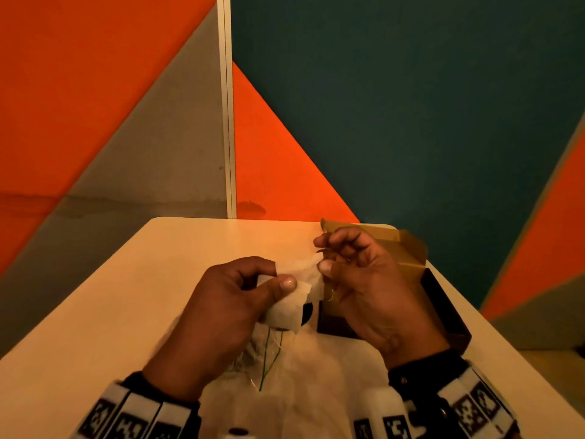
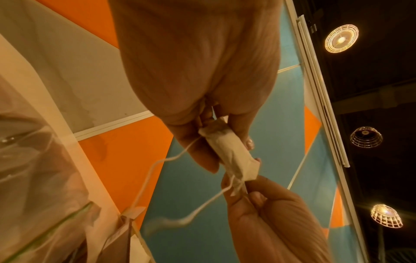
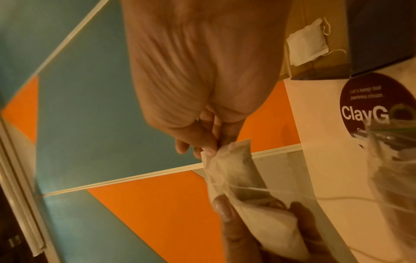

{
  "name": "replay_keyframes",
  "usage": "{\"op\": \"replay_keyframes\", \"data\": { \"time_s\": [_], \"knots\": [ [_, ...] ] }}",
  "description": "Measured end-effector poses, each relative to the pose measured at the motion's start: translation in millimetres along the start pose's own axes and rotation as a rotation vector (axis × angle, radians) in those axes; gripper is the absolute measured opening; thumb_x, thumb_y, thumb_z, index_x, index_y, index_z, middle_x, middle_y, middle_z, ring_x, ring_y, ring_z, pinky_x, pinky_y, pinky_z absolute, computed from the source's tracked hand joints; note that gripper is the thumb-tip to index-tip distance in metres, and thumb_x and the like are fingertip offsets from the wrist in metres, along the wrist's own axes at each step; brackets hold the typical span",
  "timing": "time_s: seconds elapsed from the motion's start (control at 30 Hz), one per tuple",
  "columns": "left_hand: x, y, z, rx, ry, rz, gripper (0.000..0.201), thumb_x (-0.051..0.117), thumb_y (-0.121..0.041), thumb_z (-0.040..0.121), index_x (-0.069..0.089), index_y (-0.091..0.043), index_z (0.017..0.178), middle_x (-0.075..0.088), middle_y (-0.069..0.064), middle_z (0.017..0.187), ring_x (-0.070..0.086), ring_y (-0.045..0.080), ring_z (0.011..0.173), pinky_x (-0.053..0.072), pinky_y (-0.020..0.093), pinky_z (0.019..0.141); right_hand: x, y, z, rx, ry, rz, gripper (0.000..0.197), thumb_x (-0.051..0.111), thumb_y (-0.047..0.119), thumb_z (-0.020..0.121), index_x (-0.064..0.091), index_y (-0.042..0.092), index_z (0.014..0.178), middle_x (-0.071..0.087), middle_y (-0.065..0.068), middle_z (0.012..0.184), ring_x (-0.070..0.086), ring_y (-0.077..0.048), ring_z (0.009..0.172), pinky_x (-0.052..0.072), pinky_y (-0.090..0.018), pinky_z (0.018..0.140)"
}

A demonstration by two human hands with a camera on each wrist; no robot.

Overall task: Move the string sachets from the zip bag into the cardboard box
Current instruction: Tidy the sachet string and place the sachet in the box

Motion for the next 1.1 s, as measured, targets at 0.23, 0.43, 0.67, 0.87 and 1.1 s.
{"op": "replay_keyframes", "data": {
  "time_s": [0.23,0.43,0.67,0.87,1.1],
  "knots": [
    [-12,-9,1,0.095,-0.120,0.381,0.005,0.077,-0.035,0.078,0.077,-0.031,0.081,0.074,-0.016,0.080,0.067,-0.003,0.076,0.048,0.016,0.066,6,11,-7,-0.053,0.024,-0.512,0.016,0.075,0.013,0.085,0.071,0.025,0.093,0.073,-0.002,0.104,0.064,-0.022,0.089,0.059,-0.035,0.080],
    [-6,-24,-3,0.257,-0.061,0.759,0.006,0.074,-0.033,0.084,0.073,-0.039,0.085,0.063,-0.025,0.079,0.060,-0.006,0.080,0.040,0.004,0.061,16,11,-11,0.051,0.121,-0.815,0.011,0.078,0.035,0.081,0.077,0.030,0.090,0.076,0.010,0.089,0.072,-0.014,0.084,0.060,-0.048,0.083],
    [-6,-33,-3,0.284,-0.016,0.879,0.005,0.071,-0.036,0.086,0.073,-0.035,0.090,0.056,-0.020,0.090,0.053,-0.005,0.079,0.035,0.007,0.064,8,13,-10,0.032,0.127,-0.950,0.010,0.074,0.023,0.089,0.078,0.032,0.092,0.077,0.011,0.087,0.073,-0.023,0.081,0.060,-0.053,0.075],
    [-16,-40,-3,0.268,0.008,0.969,0.003,0.069,-0.033,0.088,0.072,-0.035,0.088,0.056,-0.025,0.084,0.049,-0.012,0.075,0.035,0.002,0.064,-2,17,-7,0.023,0.130,-1.106,0.012,0.070,0.026,0.092,0.080,0.030,0.099,0.077,0.017,0.094,0.068,-0.002,0.087,0.058,-0.031,0.082],
    [-30,-39,0,0.164,0.019,0.969,0.005,0.071,-0.035,0.086,0.074,-0.037,0.090,0.054,-0.032,0.076,0.052,-0.011,0.073,0.033,0.003,0.063,-22,17,0,0.094,0.124,-1.249,0.014,0.067,0.031,0.095,0.078,0.032,0.102,0.075,0.018,0.101,0.064,0.004,0.091,0.047,-0.008,0.073]
  ]
}}
Point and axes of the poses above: each hand's wrist, its own z-axis towards the middle knuckle, its own x-axis out of the palm, y = z × x, the point moved 4 cm from there along z, towards the middle knuckle
